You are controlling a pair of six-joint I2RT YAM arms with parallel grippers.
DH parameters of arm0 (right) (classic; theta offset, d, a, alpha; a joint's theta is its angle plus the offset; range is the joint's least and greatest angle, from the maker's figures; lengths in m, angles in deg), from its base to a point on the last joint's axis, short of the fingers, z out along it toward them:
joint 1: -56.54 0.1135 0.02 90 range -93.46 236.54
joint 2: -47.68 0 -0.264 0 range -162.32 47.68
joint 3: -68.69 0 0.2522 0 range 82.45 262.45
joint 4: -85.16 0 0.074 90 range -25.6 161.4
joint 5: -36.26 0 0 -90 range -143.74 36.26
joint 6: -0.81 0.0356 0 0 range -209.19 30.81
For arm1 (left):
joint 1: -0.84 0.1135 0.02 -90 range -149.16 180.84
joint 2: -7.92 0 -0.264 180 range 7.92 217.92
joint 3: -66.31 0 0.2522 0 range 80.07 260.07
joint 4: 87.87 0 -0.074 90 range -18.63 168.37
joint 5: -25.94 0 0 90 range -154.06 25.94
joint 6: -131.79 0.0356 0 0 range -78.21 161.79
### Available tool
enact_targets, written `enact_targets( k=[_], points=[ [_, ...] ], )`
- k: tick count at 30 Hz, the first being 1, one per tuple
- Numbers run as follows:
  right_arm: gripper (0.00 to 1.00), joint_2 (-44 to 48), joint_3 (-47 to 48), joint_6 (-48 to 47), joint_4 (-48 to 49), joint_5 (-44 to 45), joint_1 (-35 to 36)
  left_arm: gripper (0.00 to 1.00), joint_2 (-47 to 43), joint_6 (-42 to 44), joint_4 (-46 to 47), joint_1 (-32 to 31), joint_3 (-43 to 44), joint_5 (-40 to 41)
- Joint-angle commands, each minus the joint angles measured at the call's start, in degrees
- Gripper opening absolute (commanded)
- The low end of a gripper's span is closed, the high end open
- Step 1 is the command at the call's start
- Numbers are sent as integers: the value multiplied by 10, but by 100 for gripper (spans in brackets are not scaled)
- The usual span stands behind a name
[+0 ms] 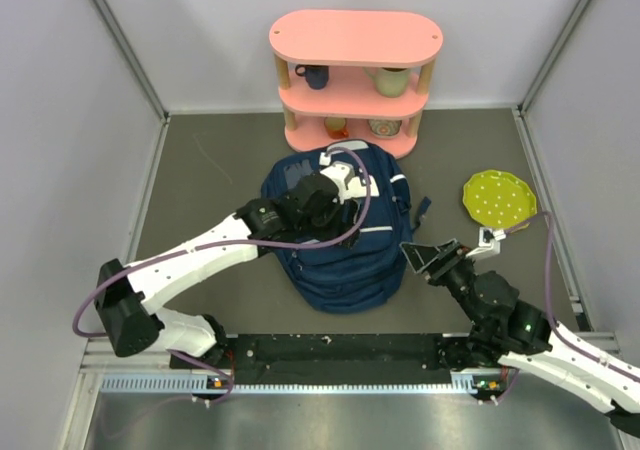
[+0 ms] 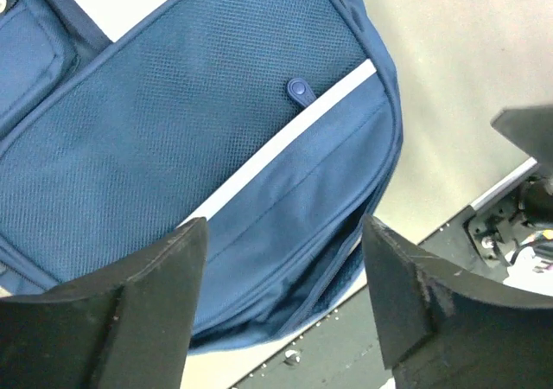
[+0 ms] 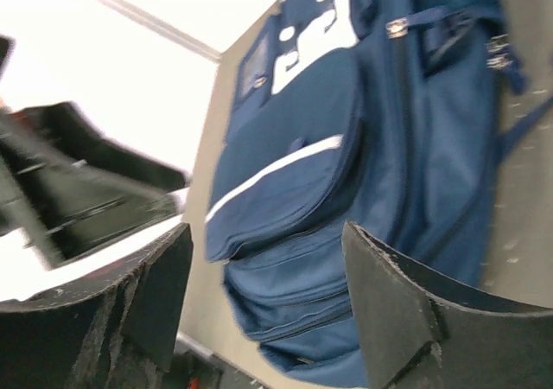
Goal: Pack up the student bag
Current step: Place the stationery in the student bag, then zip the student bag at the center of the board.
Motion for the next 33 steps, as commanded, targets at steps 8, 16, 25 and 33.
enact_targets(
  k=[8,16,25,33],
  points=[
    [81,-182,140,-30,-190,57,-11,99,-167,-14,13,37,-71,141],
    [88,-263,197,-74,-209,-164,-174,99,-205,-29,12,190,-159,41],
    [93,-284,148,-52,-174,-325,-247,99,-240,-82,155,261,-299,-123],
    [93,-334,69,15,-26,-424,-261,99,-227,-117,307,290,-382,-221]
  ],
)
